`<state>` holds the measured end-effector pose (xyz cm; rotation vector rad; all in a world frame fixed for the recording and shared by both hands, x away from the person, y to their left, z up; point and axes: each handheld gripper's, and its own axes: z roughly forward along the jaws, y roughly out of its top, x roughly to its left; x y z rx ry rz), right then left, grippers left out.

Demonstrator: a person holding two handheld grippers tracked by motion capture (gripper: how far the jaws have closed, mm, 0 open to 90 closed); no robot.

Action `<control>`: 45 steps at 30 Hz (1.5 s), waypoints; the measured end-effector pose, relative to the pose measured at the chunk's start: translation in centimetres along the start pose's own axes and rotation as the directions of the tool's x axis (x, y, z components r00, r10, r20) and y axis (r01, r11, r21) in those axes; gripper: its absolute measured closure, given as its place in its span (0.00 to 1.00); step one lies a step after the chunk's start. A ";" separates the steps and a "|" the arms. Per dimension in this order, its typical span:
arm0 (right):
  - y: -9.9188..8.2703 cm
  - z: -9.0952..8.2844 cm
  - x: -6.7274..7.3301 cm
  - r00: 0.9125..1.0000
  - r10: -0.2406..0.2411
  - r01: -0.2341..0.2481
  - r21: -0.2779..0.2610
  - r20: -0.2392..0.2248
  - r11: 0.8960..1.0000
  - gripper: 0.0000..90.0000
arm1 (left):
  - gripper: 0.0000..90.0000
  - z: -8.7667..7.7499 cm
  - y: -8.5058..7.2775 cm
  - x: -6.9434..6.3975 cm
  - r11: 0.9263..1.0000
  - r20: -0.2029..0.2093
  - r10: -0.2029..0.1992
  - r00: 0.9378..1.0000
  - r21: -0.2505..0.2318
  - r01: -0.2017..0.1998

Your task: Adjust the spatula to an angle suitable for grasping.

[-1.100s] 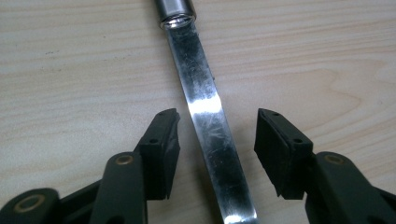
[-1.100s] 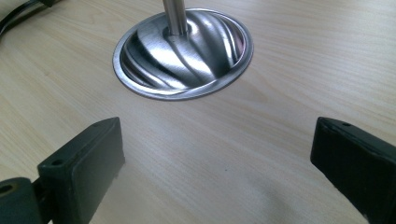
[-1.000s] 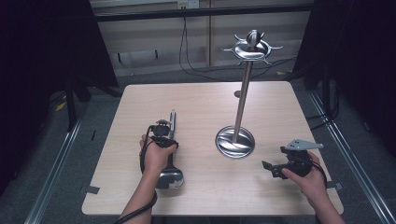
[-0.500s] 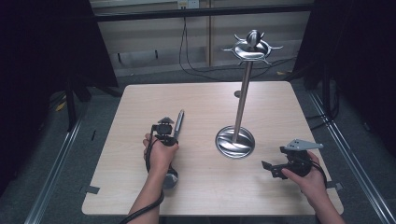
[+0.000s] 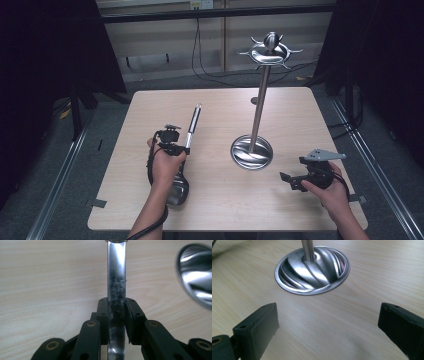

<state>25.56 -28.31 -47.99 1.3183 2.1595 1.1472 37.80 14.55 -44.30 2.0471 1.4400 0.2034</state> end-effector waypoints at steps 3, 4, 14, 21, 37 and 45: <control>0.0 0.0 0.0 1.000 -0.002 0.002 -0.003 0.000 1.000 0.03 | 0.84 -0.9 0.1 0.1 0.999 0.022 0.018 1.000 -0.032 -0.018; 0.0 0.1 0.1 1.000 -0.001 0.001 0.000 -0.006 1.000 0.03 | 0.84 -1.6 0.1 0.1 0.998 0.035 0.042 0.999 -0.058 -0.040; 0.0 0.4 0.5 1.000 -0.018 0.018 -0.004 -0.013 1.000 0.03 | 0.84 -3.5 -0.5 0.2 0.980 0.136 0.067 0.988 -0.195 -0.040; 0.0 0.7 0.8 0.999 -0.025 0.025 -0.001 -0.020 1.000 0.03 | 0.84 -4.0 -1.0 0.1 0.964 0.192 0.088 0.977 -0.262 -0.036; 2.4 2.2 4.4 0.995 -0.028 0.022 -0.067 -0.099 0.998 0.04 | 0.84 -4.4 -1.8 -0.9 0.932 0.248 0.122 0.961 -0.362 -0.025; 4.3 3.5 6.9 0.991 -0.020 0.006 -0.100 -0.135 0.995 0.09 | 0.84 -4.8 -1.9 -2.2 0.918 0.265 0.150 0.953 -0.394 -0.035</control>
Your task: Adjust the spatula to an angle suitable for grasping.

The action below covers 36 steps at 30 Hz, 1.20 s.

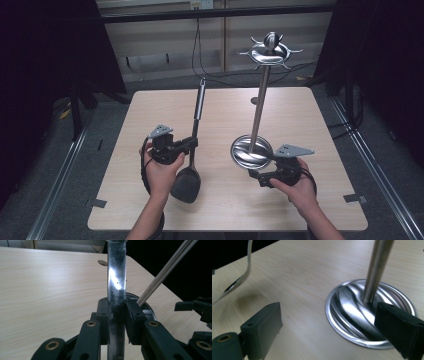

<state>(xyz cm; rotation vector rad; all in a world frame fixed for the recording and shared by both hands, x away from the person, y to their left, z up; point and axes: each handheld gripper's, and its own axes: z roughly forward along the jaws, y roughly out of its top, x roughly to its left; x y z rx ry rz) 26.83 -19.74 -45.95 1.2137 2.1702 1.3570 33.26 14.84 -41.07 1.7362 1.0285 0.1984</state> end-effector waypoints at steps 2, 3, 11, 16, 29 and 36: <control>0.5 0.5 0.6 1.000 -0.003 0.003 -0.020 -0.009 1.000 0.11 | 0.84 0.0 0.1 -0.3 1.000 0.005 0.004 1.000 -0.008 -0.004; 0.7 0.6 0.8 1.000 0.001 -0.002 -0.025 -0.013 1.000 0.13 | 0.84 -0.1 0.2 -0.6 1.000 0.009 0.010 1.000 -0.017 -0.010; 2.2 2.7 3.5 0.997 -0.031 0.027 -0.052 -0.071 0.998 0.27 | 0.84 -0.2 0.2 -1.3 0.999 0.019 0.014 1.000 -0.042 -0.014; 3.2 3.8 4.8 0.995 -0.026 0.019 -0.073 -0.100 0.997 0.35 | 0.84 -0.1 0.2 -2.0 0.999 0.035 0.010 0.999 -0.051 -0.008; 4.5 5.8 7.2 0.987 0.007 -0.022 -0.094 -0.160 0.995 0.52 | 0.84 0.3 0.1 -3.9 0.996 0.045 0.041 0.998 -0.077 -0.038; 5.1 6.8 8.0 0.980 0.050 -0.070 -0.099 -0.192 0.993 0.69 | 0.84 0.6 -0.1 -4.1 0.997 0.070 0.024 0.997 -0.081 -0.018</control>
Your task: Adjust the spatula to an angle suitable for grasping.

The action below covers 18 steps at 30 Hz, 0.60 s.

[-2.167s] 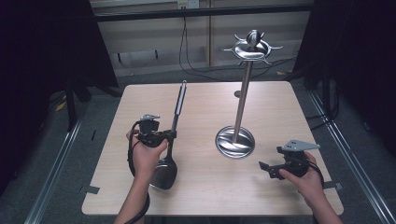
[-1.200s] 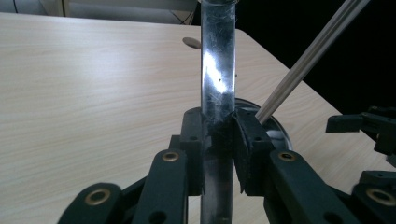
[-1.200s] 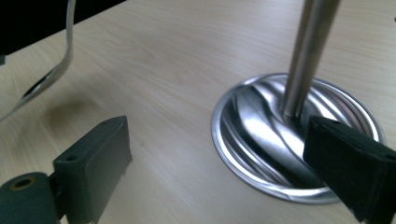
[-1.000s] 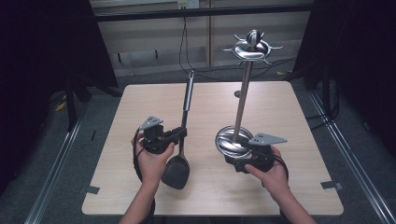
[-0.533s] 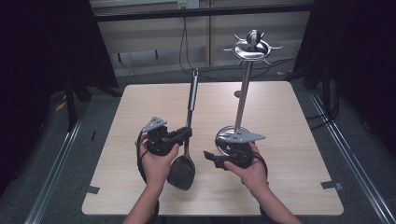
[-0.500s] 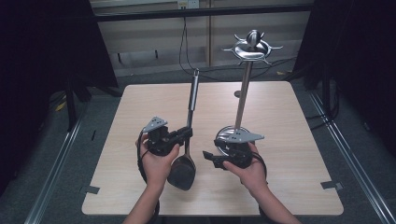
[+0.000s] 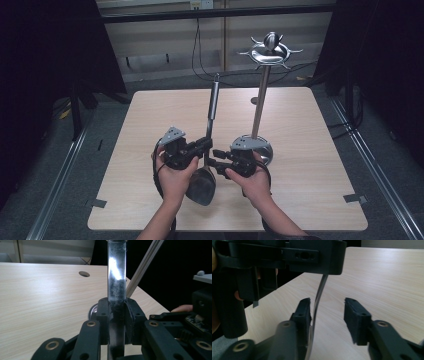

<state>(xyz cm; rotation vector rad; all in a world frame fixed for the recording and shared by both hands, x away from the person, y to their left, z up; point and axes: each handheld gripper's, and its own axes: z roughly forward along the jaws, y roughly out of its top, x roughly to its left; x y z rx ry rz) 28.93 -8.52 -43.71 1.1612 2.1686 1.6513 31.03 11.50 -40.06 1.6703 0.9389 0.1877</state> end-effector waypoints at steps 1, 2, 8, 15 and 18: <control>0.0 0.1 0.0 1.000 -0.004 0.004 -0.001 0.005 1.000 0.72 | 0.84 0.0 0.0 0.0 1.000 0.004 0.000 1.000 -0.001 0.000; 0.0 0.2 0.0 1.000 -0.001 0.001 -0.001 0.006 1.000 0.74 | 0.84 0.0 0.1 -0.1 1.000 0.000 -0.002 1.000 0.004 0.002; -0.1 0.5 0.1 1.000 0.018 -0.018 0.002 -0.011 1.000 0.92 | 0.84 0.2 0.0 -0.2 1.000 0.020 -0.010 1.000 -0.008 0.010; 0.0 -0.2 0.1 1.000 0.009 -0.009 -0.002 0.008 1.000 0.98 | 0.83 0.5 0.1 -0.1 1.000 0.082 0.002 0.997 -0.023 0.000; -0.1 -0.4 -0.1 1.000 -0.003 0.003 -0.001 0.014 1.000 0.99 | 0.82 0.6 0.1 -0.1 1.000 0.093 0.002 0.996 -0.021 -0.001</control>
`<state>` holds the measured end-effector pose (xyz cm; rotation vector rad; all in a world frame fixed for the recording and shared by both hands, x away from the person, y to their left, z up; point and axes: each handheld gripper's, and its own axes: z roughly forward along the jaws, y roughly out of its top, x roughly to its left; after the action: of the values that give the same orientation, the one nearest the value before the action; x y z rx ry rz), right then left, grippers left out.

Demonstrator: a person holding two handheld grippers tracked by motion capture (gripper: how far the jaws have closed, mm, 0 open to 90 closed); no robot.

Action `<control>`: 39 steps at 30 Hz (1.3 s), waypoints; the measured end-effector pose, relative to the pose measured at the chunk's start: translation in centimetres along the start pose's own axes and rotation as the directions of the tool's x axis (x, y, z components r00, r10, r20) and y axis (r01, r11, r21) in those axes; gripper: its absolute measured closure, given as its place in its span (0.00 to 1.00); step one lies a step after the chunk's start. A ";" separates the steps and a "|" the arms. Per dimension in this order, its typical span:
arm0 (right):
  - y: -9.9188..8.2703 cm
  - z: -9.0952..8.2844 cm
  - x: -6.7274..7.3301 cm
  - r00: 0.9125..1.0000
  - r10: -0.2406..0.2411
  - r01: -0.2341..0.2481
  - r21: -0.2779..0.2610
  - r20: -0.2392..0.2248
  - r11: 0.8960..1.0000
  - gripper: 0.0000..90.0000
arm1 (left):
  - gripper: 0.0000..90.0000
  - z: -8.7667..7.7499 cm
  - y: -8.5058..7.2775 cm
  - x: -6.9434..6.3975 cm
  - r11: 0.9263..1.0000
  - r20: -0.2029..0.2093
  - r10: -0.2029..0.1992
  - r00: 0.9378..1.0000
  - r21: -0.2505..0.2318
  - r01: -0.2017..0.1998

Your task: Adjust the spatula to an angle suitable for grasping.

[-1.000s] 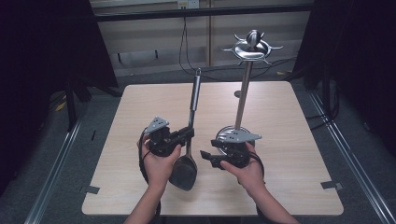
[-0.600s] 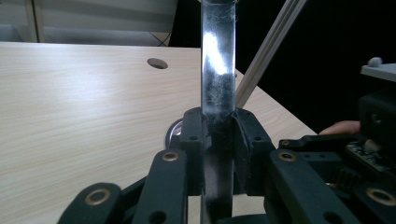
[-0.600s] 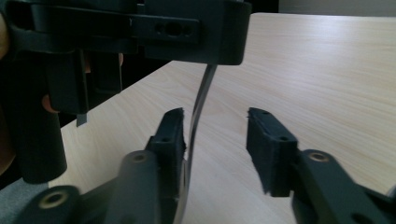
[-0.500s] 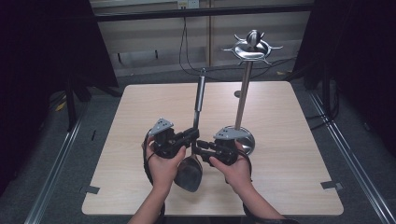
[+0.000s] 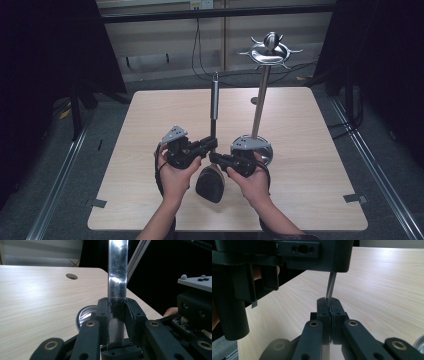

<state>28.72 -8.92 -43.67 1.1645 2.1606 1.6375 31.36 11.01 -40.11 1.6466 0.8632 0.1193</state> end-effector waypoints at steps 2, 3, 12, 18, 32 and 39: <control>-0.1 -0.2 -0.1 1.000 -0.021 0.021 0.003 0.014 1.000 0.99 | 0.76 -0.1 0.1 0.0 1.000 -0.017 0.008 1.000 -0.012 -0.008; -0.1 -0.2 -0.2 1.000 -0.020 0.020 0.006 0.019 1.000 0.99 | 0.72 -0.1 0.2 0.0 1.000 -0.022 0.008 1.000 -0.018 -0.008; -0.2 -1.4 -1.1 0.999 -0.039 0.039 -0.010 0.028 0.999 0.99 | 0.49 -0.6 0.2 1.2 1.000 -0.092 0.010 0.996 -0.019 -0.011; -0.2 -2.0 -1.3 0.998 -0.058 0.058 -0.010 0.019 0.998 0.99 | 0.39 -0.2 -0.5 2.3 1.000 -0.143 0.012 0.990 0.010 -0.010; -0.4 -3.0 -1.6 0.994 -0.111 0.111 -0.026 0.010 0.993 0.99 | 0.18 0.2 -1.8 4.0 0.995 -0.221 0.019 0.975 0.097 0.002; -0.4 -3.5 -1.8 0.993 -0.120 0.120 -0.040 0.003 0.992 0.99 | 0.14 0.4 -2.3 4.6 0.991 -0.237 0.011 0.971 0.129 0.020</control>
<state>27.70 -12.72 -43.21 1.0026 2.1422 1.6211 33.81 13.40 -44.01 1.7766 1.0747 0.2662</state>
